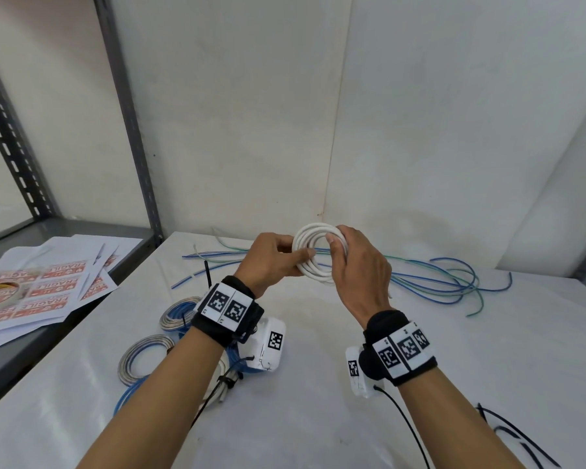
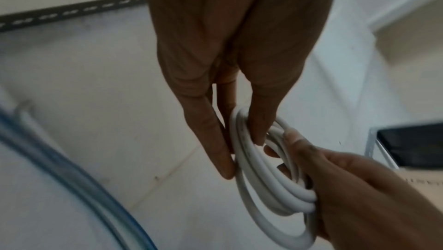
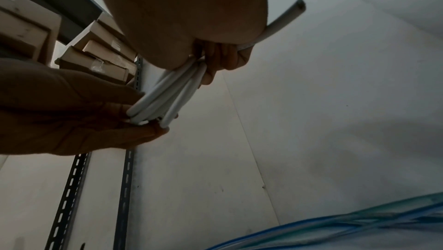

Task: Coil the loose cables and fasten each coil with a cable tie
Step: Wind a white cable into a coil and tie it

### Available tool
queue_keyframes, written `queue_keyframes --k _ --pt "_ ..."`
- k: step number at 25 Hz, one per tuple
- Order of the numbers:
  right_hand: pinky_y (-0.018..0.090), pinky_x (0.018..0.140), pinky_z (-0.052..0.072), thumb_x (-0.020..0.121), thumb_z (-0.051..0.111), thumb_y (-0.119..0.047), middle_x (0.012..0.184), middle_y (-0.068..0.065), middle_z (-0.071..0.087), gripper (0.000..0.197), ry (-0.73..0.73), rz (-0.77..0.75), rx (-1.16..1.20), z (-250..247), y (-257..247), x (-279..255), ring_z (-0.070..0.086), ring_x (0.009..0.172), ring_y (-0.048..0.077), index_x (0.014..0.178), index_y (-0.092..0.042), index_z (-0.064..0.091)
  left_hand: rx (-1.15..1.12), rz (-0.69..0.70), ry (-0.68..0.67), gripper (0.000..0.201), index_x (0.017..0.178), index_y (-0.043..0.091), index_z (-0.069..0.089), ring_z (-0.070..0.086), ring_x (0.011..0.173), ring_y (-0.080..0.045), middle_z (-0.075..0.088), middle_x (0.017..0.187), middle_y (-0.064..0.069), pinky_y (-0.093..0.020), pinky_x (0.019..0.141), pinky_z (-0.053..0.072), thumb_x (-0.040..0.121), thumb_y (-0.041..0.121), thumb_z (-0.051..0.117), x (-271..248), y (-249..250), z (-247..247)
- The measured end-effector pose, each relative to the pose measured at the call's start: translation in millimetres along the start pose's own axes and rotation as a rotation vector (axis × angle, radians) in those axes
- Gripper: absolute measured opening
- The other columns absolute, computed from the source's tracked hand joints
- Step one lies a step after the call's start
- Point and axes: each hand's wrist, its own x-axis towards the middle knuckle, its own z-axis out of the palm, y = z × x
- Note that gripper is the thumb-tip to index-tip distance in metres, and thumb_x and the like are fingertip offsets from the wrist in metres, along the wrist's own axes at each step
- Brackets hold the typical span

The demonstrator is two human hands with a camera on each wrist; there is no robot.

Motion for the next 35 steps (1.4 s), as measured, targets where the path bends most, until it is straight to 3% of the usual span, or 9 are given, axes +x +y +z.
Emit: queue_keyframes --k 6,13,17,21,23,26,28,31,35 --pt "0.028 0.065 0.035 0.105 0.052 -0.033 0.1 -0.003 0.069 0.022 0.013 -0.012 0.028 5 2 0 0.063 0.084 0.022 0.115 -0.018 0.064 -0.304 -0.111 0.008 0.028 0.117 -0.008 0.068 0.069 0.095 -0.028 0.068 0.116 -0.032 -0.033 0.085 0.06 0.09 0.002 0.07 -2 -8 4" --pt "0.027 0.065 0.034 0.105 0.049 -0.033 0.094 -0.004 0.069 0.024 0.086 0.002 0.145 8 2 -3 0.062 0.081 0.018 0.115 -0.018 0.064 -0.592 -0.143 -0.02 0.031 0.12 -0.006 0.064 0.072 0.088 -0.025 0.073 0.095 -0.018 -0.035 0.085 0.06 0.089 -0.002 0.067 -2 -5 7" --pt "0.026 0.067 0.038 0.104 0.049 -0.032 0.098 -0.004 0.07 0.024 0.087 -0.073 0.128 6 3 2 0.062 0.084 0.016 0.116 -0.017 0.065 -0.671 -0.082 -0.003 0.041 0.122 -0.008 0.063 0.072 0.094 -0.027 0.071 0.107 -0.022 -0.033 0.084 0.06 0.082 -0.001 0.071 -2 -7 11" --pt "0.026 0.067 0.038 0.105 0.051 -0.033 0.099 -0.005 0.07 0.023 0.072 -0.03 0.14 10 12 -1 0.063 0.085 0.016 0.117 -0.019 0.065 -0.29 0.01 0.103 0.027 0.111 -0.004 0.068 0.068 0.088 -0.026 0.07 0.098 -0.017 -0.037 0.084 0.058 0.088 0.007 0.076 -4 -12 11" --pt "0.026 0.067 0.037 0.105 0.05 -0.035 0.099 -0.006 0.069 0.024 0.049 -0.036 0.109 11 17 -4 0.063 0.085 0.016 0.116 -0.02 0.065 0.069 0.042 0.132 0.037 0.115 0.006 0.069 0.069 0.097 -0.023 0.072 0.106 -0.008 -0.031 0.084 0.058 0.087 0.026 0.08 -4 -14 6" --pt "0.026 0.065 0.035 0.105 0.05 -0.036 0.097 -0.005 0.068 0.025 0.045 -0.052 0.079 11 19 -4 0.061 0.082 0.015 0.115 -0.02 0.065 0.572 0.216 0.298 0.056 0.128 0.017 0.063 0.056 0.107 -0.008 0.055 0.121 0.005 -0.023 0.089 0.044 0.083 0.045 0.08 -5 -21 4" --pt "0.023 0.065 0.033 0.105 0.051 -0.033 0.097 -0.004 0.069 0.023 0.055 -0.05 0.086 13 19 -5 0.06 0.082 0.015 0.115 -0.018 0.066 0.57 0.301 0.295 0.04 0.115 0.018 0.072 0.062 0.094 -0.006 0.064 0.107 0.005 -0.026 0.085 0.051 0.085 0.043 0.078 -4 -18 7" --pt "0.026 0.066 0.037 0.104 0.05 -0.031 0.097 -0.001 0.07 0.025 0.082 -0.066 0.147 18 23 -9 0.063 0.083 0.019 0.115 -0.015 0.066 0.538 0.163 0.154 0.023 0.102 0.016 0.079 0.065 0.073 -0.005 0.072 0.082 0.006 -0.021 0.071 0.051 0.091 0.035 0.073 1 -12 5" --pt "0.035 0.068 0.049 0.102 0.051 -0.029 0.097 0.001 0.071 0.025 0.107 -0.067 0.184 19 22 -16 0.064 0.082 0.021 0.115 -0.013 0.066 0.31 0.027 0.009 0.022 0.112 0.011 0.077 0.073 0.092 -0.017 0.079 0.096 -0.004 -0.033 0.09 0.057 0.091 0.015 0.074 5 -10 -2"
